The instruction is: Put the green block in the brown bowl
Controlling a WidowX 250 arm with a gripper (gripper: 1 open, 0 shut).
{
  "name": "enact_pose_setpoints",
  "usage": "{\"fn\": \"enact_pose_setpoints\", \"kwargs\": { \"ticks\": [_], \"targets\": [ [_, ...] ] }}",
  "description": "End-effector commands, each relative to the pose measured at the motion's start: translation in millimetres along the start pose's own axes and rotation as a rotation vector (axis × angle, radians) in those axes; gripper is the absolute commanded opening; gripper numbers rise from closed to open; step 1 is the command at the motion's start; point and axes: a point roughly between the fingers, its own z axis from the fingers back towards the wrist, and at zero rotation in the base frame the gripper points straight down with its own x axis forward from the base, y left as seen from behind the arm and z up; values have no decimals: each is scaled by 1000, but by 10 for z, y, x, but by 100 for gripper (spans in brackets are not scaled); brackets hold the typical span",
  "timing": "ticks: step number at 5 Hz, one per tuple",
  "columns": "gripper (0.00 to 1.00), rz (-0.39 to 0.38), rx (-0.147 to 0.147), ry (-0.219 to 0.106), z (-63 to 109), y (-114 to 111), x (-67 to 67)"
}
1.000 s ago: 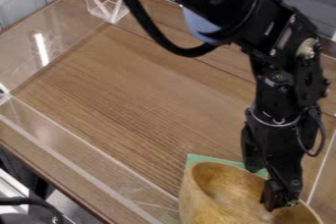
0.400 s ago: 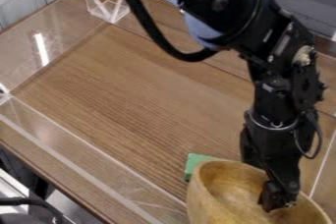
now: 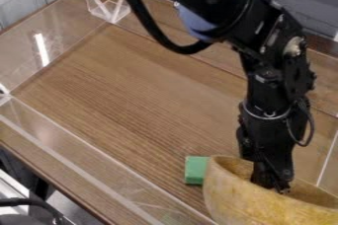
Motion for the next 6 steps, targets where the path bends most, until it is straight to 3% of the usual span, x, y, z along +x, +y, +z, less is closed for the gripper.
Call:
{"fn": "enact_pose_setpoints", "kwargs": {
  "ticks": [1,6],
  "targets": [
    [0,12,-3,-5,-46,-14,14],
    [0,40,-20,8,-170,-81,0]
  ]
}}
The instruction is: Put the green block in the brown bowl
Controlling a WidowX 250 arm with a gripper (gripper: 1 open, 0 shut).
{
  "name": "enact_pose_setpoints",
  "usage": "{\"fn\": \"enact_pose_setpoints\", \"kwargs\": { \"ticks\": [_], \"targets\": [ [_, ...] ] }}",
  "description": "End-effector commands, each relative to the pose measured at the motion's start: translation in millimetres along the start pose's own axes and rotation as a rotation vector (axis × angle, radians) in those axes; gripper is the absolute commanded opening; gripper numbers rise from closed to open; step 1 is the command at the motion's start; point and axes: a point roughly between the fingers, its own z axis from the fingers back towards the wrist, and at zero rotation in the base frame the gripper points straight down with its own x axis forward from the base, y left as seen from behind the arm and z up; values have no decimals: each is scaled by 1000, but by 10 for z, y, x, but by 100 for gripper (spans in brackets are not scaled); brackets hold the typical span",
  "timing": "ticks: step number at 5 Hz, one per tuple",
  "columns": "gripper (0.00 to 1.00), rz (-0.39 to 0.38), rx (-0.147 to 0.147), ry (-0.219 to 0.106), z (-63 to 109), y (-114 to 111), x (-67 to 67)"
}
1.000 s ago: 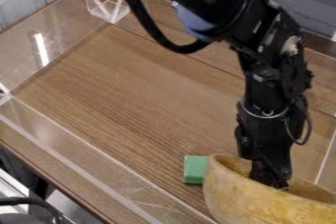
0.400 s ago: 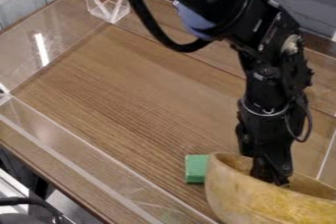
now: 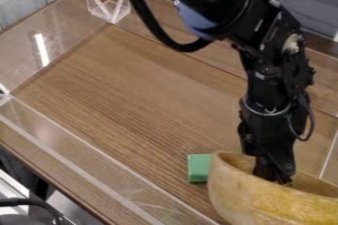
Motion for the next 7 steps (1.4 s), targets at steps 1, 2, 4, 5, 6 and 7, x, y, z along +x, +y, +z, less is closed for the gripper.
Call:
{"fn": "enact_pose_setpoints", "kwargs": {
  "ticks": [1,2,4,5,6,7],
  "targets": [
    [0,32,-15,17,-127,-80,-12],
    [0,40,-19,21,-150,-97,-16],
    [0,56,-27,30,-186,-133,-26],
    [0,66,-31,36,-202,-152,-32],
    [0,75,-36,41,-214,-173,-39],
    [0,85,-43,49,-217,-204,-48]
  ]
}}
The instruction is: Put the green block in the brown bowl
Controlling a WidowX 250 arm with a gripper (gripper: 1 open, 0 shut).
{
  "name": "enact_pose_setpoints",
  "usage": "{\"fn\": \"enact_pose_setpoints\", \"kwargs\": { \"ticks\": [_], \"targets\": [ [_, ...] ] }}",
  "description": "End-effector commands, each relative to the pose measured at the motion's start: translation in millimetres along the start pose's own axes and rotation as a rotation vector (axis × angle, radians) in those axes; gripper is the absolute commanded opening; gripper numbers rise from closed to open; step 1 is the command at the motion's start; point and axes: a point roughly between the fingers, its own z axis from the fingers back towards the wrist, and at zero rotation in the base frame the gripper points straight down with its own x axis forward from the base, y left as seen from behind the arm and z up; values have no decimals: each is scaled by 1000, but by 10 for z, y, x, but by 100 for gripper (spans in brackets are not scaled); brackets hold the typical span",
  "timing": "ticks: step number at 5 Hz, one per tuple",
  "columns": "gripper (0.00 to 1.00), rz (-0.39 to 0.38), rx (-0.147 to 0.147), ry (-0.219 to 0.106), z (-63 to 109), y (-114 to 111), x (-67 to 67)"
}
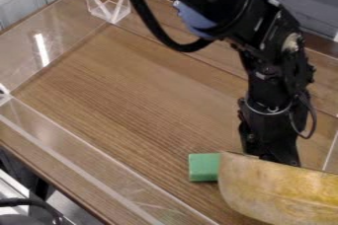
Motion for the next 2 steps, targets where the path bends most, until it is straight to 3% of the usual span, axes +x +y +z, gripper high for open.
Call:
{"fn": "enact_pose_setpoints", "kwargs": {
  "ticks": [1,2],
  "targets": [
    [0,20,-38,73,-200,-197,-108],
    [0,30,-46,83,-199,-232,-122]
  ]
}}
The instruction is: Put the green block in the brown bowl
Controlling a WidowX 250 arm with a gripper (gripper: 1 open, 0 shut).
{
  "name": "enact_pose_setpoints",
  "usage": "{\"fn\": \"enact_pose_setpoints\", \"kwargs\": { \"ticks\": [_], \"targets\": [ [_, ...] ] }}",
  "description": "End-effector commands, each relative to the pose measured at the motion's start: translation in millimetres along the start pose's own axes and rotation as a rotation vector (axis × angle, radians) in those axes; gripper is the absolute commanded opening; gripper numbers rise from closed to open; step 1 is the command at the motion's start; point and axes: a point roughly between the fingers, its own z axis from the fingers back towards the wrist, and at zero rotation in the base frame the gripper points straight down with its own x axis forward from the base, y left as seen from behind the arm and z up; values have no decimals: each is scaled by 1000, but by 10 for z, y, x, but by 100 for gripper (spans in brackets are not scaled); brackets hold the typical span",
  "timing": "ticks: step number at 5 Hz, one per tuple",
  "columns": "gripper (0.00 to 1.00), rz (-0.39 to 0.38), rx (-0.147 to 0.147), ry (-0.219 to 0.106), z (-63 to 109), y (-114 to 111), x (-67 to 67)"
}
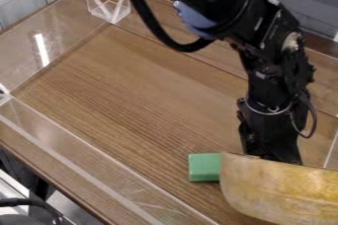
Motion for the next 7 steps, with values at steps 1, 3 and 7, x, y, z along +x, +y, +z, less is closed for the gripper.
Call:
{"fn": "enact_pose_setpoints", "kwargs": {
  "ticks": [1,3,7],
  "targets": [
    [0,0,-41,91,-210,-223,-159],
    [0,-3,-57,107,-227,-270,-211],
    [0,-8,-85,137,-249,-363,-312]
  ]
}}
